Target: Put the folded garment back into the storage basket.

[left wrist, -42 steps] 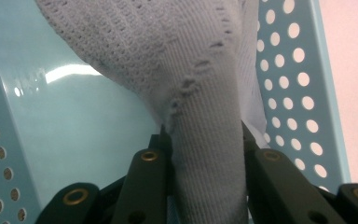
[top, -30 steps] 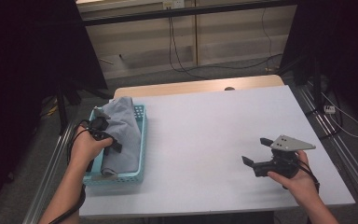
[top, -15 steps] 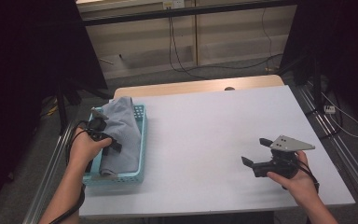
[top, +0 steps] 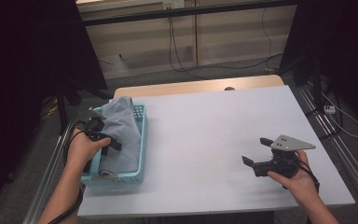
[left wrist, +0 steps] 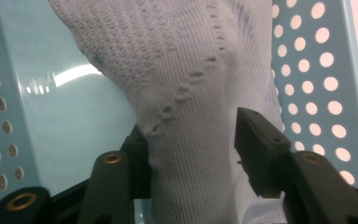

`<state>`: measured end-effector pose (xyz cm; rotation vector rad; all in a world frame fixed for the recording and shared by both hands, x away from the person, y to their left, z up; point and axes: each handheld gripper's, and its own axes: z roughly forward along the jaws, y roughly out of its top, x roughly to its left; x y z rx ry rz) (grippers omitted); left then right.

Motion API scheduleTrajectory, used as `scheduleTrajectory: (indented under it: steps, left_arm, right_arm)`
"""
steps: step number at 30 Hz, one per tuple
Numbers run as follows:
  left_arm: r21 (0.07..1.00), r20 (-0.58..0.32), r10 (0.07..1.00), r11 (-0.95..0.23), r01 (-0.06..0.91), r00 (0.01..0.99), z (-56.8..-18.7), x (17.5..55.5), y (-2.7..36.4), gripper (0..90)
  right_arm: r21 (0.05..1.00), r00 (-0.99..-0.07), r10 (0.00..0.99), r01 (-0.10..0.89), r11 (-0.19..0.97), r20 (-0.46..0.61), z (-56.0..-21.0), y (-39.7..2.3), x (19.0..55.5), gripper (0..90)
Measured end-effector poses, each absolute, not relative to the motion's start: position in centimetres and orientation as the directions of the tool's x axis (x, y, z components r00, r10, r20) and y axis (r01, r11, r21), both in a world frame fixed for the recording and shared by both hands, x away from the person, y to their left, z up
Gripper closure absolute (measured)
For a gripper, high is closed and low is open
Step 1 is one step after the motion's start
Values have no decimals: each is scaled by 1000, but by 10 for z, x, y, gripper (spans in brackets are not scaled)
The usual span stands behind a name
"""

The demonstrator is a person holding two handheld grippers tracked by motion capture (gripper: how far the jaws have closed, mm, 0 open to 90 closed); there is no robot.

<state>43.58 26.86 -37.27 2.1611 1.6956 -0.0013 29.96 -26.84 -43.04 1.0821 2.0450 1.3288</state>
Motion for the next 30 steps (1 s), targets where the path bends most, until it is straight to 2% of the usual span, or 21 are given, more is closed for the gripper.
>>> scheduleTrajectory:
  steps: [30]
  left_arm:
    - [340, -226, 936, -184, 922, 271, -362, 432, 281, 396]
  right_arm:
    - [905, -584, 811, 362, 222, 34, -431, -266, 300, 45]
